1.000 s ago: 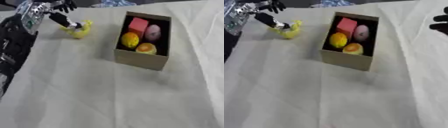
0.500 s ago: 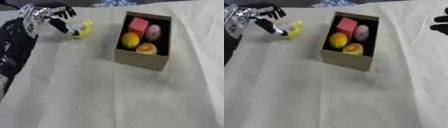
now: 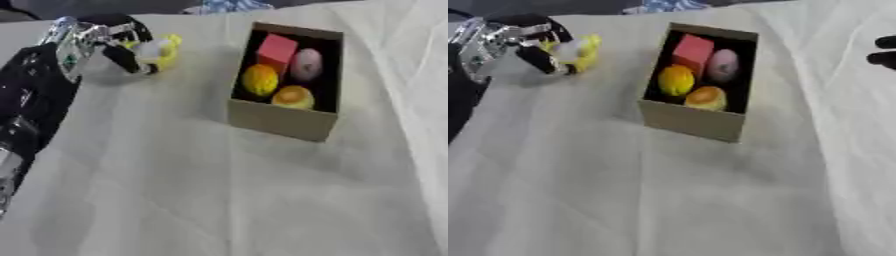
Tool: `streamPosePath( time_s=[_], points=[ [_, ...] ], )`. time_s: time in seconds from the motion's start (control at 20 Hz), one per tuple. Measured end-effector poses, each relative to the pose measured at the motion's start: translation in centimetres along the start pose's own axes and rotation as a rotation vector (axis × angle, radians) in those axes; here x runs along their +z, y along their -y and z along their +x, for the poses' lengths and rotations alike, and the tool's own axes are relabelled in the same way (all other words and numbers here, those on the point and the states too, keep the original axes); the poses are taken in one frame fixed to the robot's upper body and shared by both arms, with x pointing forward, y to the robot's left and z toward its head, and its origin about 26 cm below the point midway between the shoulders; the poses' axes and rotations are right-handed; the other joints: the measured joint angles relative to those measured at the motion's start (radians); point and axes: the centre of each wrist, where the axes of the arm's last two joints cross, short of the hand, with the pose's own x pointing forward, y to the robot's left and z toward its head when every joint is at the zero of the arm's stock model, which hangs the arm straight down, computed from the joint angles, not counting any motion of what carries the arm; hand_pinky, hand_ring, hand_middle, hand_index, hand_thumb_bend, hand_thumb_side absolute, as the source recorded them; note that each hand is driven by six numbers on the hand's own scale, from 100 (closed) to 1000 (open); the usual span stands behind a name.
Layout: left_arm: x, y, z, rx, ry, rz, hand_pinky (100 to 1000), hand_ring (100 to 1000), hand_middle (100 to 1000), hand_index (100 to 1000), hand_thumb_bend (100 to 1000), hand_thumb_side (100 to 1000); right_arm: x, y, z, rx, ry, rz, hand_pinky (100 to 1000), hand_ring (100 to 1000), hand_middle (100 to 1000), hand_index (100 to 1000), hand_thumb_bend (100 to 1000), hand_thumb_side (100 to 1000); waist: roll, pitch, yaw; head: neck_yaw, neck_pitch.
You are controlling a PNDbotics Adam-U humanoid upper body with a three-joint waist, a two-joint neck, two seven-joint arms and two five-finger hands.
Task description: Pick up objects on the table and place them in the box.
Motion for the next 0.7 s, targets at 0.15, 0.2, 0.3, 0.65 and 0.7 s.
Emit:
streamPosePath(
  time_s=[0.15,0.2,0.3,0.65,0.7],
  points=[
    [-0.1,0.1,0.1,-0.02,-0.011,0.004,791,728,704,790,236,361,0.0,0.0,0.0,0.0,0.0,-0.002,898,750,739,887,100,721,0.0,0.001,-0.005,0.005,-0.003],
    [-0.1,0.1,0.1,-0.029,-0.017,0.007,787,720,693,776,207,351,0.0,0.0,0.0,0.0,0.0,-0.002,898,750,738,886,100,721,0.0,0.001,-0.006,0.006,-0.003],
    [-0.2,0.2,0.4,-0.042,-0.023,0.017,770,692,657,740,163,250,0.0,0.0,0.0,0.001,0.0,-0.004,898,749,737,886,100,721,0.001,0.001,-0.007,0.009,-0.003],
    [-0.3,-0.2,1.1,-0.091,-0.017,0.113,751,643,604,695,117,227,0.0,0.1,0.0,0.002,-0.004,-0.009,898,747,735,884,100,718,0.001,0.001,-0.008,0.013,-0.003],
    [-0.2,-0.5,1.3,-0.095,-0.004,0.131,752,641,603,695,116,227,0.1,0.1,0.0,0.002,-0.007,-0.009,898,747,735,884,100,717,0.001,-0.001,-0.006,0.012,-0.002]
  ],
)
